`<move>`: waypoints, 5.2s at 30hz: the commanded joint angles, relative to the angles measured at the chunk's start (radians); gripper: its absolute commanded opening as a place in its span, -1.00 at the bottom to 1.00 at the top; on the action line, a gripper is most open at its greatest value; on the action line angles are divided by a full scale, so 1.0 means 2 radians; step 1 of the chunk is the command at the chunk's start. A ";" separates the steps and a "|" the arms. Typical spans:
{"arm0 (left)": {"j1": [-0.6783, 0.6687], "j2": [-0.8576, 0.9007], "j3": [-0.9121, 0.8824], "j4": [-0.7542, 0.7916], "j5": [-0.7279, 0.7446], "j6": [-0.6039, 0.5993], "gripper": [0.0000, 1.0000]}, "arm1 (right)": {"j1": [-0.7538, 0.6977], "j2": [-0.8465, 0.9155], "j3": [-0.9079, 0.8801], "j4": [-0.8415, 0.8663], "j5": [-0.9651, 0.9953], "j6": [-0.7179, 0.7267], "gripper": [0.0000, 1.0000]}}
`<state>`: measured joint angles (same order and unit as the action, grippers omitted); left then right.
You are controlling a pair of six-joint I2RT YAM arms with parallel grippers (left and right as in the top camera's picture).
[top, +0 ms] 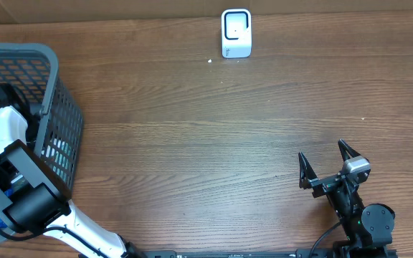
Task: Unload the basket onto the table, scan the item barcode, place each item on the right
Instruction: 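Grasp the white tube in the basket with the left gripper and lift, then carry the white tube toward the white scanner with the left gripper, then release the white tube onto the table with the left gripper, then move the left gripper back over the basket and lower it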
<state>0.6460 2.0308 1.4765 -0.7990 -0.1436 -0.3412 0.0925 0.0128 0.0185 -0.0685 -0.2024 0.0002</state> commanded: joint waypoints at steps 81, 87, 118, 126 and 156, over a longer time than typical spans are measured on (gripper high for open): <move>-0.384 -0.176 -0.304 0.204 0.176 0.106 -0.92 | 0.002 -0.005 -0.005 0.003 0.002 0.002 1.00; -0.384 -0.176 -0.304 0.206 0.173 0.105 0.01 | 0.002 -0.005 -0.005 0.003 0.002 0.002 1.00; -0.382 -0.224 0.192 -0.265 0.057 0.074 0.23 | 0.002 -0.005 -0.005 0.003 0.002 0.002 1.00; -0.361 -0.282 0.212 -0.309 0.002 0.062 0.40 | 0.002 -0.005 -0.005 0.003 0.002 0.002 1.00; -0.128 -0.289 0.212 -0.320 -0.027 0.035 0.67 | 0.002 -0.005 -0.005 0.003 0.002 0.002 1.00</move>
<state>0.3378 1.4448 1.8858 -1.4502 -0.1539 -0.2264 0.0925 0.0109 0.0185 -0.0685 -0.2020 0.0002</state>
